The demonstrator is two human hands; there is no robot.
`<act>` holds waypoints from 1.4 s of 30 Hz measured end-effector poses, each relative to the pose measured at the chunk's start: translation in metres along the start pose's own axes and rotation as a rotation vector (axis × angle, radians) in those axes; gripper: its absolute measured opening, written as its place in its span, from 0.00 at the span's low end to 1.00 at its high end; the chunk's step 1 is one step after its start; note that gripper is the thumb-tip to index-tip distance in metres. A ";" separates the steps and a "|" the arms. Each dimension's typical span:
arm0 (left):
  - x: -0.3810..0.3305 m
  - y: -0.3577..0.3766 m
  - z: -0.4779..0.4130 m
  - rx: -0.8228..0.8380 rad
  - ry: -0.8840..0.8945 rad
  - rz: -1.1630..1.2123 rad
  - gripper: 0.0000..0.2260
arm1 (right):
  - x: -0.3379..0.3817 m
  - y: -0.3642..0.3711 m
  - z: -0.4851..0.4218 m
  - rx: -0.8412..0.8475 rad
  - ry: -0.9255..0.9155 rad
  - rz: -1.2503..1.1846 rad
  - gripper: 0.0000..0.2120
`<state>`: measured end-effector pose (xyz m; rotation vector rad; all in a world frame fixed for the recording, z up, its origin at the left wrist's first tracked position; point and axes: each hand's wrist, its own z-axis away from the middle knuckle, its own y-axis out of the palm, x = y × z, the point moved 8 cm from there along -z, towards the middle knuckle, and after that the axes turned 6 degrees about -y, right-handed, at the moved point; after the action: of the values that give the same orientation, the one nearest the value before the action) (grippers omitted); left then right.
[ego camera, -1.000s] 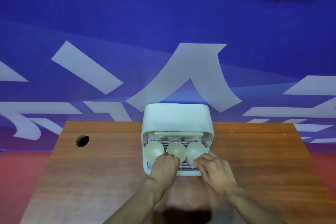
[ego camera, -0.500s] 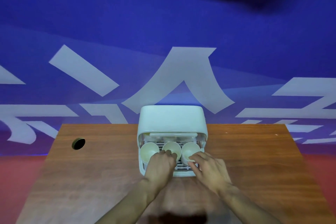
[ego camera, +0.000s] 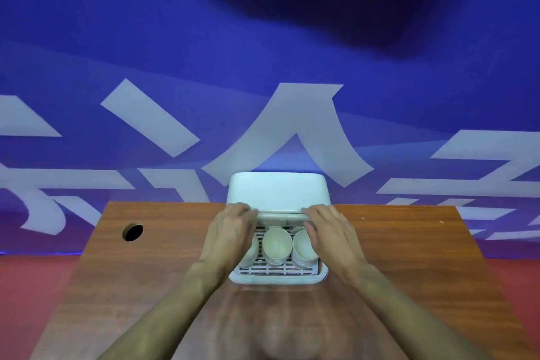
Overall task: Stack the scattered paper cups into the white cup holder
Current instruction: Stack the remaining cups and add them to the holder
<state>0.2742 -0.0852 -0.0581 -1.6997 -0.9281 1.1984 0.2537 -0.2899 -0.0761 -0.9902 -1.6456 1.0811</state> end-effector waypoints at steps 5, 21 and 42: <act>0.006 0.012 -0.004 0.058 -0.069 0.013 0.04 | -0.001 0.004 -0.008 0.062 0.006 0.014 0.08; 0.002 0.017 0.001 0.141 -0.060 -0.009 0.06 | -0.003 0.020 -0.006 0.228 0.041 0.039 0.08; -0.006 0.095 0.084 0.412 0.072 -0.294 0.16 | 0.025 0.089 0.097 0.403 0.010 0.079 0.13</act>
<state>0.2021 -0.1084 -0.1594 -1.2243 -0.7901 1.0379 0.1672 -0.2618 -0.1739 -0.7954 -1.3164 1.3914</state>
